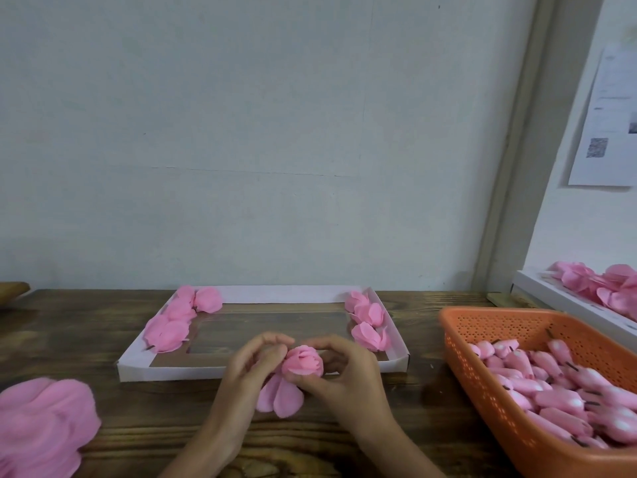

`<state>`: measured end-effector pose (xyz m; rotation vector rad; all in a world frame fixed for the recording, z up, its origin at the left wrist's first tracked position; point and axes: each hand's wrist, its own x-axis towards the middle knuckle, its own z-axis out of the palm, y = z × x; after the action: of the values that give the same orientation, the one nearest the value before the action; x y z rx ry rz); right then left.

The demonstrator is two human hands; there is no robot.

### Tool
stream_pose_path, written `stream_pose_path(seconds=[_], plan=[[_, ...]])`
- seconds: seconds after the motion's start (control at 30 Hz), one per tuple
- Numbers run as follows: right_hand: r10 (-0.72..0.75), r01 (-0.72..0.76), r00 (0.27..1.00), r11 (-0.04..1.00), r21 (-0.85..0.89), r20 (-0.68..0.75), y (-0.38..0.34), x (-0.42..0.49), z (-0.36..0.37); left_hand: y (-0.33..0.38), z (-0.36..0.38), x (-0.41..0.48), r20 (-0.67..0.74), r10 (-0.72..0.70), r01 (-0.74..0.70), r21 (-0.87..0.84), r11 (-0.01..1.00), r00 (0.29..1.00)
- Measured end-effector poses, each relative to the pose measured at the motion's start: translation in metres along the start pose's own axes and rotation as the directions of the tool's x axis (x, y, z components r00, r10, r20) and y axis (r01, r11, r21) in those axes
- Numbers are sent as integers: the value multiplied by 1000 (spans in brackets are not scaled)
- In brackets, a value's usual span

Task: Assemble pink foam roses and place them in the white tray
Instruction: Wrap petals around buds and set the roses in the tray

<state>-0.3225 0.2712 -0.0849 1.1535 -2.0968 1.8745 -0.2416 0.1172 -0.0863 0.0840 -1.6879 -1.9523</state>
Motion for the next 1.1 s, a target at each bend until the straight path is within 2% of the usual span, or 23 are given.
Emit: stream_pose_path(seconds=[0.17, 0.37, 0.47, 0.63, 0.73, 0.83, 1.1], plan=[[-42, 41, 999, 998, -50, -14, 2, 1, -3, 0, -2, 1, 40, -79, 83, -113, 990, 996], [-35, 36, 999, 999, -27, 20, 4, -2, 0, -7, -4, 4, 25, -83, 85, -92, 992, 996], [-42, 42, 999, 998, -37, 16, 3, -3, 0, -11, -3, 3, -71, -46, 42, -57, 998, 996], [-50, 58, 995, 993, -107, 81, 1, -4, 3, -7, 2, -1, -202, 48, -28, 100, 995, 978], [-54, 65, 995, 987, -146, 79, 2, -2, 1, -2, 3, -4, -158, 82, -56, 164, 985, 984], [-88, 93, 995, 987, -130, 45, 1, 0, -1, 3, 4, -5, -57, 167, -153, 203, 967, 984], [-30, 31, 999, 1000, -8, 32, -2, -2, 0, 5, 5, -5, 32, 300, -295, 307, 905, 953]])
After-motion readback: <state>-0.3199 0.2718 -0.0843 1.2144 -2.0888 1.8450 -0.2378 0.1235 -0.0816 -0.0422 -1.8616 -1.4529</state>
